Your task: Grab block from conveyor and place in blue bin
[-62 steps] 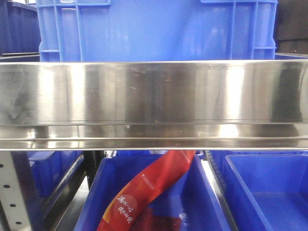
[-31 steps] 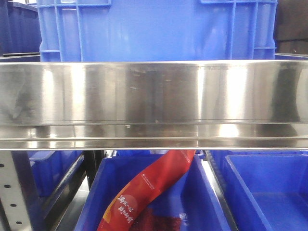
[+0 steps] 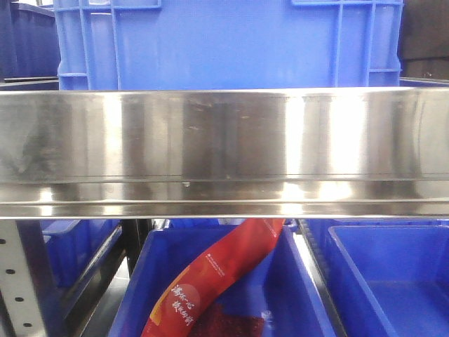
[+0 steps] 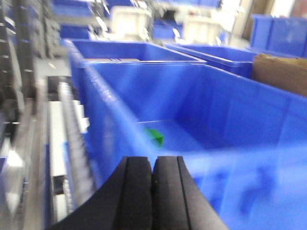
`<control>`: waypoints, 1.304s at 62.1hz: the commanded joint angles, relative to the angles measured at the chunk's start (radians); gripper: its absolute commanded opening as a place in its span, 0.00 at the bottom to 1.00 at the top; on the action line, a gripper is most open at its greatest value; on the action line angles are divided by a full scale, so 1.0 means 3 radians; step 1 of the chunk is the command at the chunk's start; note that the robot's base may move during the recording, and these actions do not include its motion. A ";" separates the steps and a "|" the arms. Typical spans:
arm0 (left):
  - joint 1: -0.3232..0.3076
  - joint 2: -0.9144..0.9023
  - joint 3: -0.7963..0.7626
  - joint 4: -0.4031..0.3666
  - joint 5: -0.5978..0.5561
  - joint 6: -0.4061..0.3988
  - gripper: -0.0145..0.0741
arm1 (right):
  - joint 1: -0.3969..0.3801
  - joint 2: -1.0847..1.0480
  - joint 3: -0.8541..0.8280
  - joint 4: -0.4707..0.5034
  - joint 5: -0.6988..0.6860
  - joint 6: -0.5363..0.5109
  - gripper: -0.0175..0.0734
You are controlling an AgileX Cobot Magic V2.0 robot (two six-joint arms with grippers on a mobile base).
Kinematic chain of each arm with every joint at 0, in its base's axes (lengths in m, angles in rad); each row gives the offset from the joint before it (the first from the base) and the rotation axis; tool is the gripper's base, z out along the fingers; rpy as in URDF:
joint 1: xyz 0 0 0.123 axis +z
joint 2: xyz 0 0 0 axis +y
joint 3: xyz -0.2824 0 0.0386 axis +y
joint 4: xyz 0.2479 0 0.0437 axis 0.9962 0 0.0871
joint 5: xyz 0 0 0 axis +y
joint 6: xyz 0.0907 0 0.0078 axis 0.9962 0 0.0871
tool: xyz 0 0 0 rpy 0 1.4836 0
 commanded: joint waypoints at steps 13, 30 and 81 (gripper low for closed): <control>0.0016 -0.1269 0.0996 -0.0031 -0.0268 0.0004 0.04 | -0.0011 -0.1246 0.0756 -0.0049 -0.0102 -0.0009 0.02; 0.0016 -0.2295 0.1272 -0.0031 -0.0028 0.0004 0.04 | -0.0011 -0.2035 0.0806 -0.0049 0.0238 -0.0009 0.01; 0.0016 -0.2598 0.1276 -0.0015 -0.0035 0.0004 0.04 | -0.0011 -0.2193 0.0811 -0.0067 0.0500 -0.0009 0.01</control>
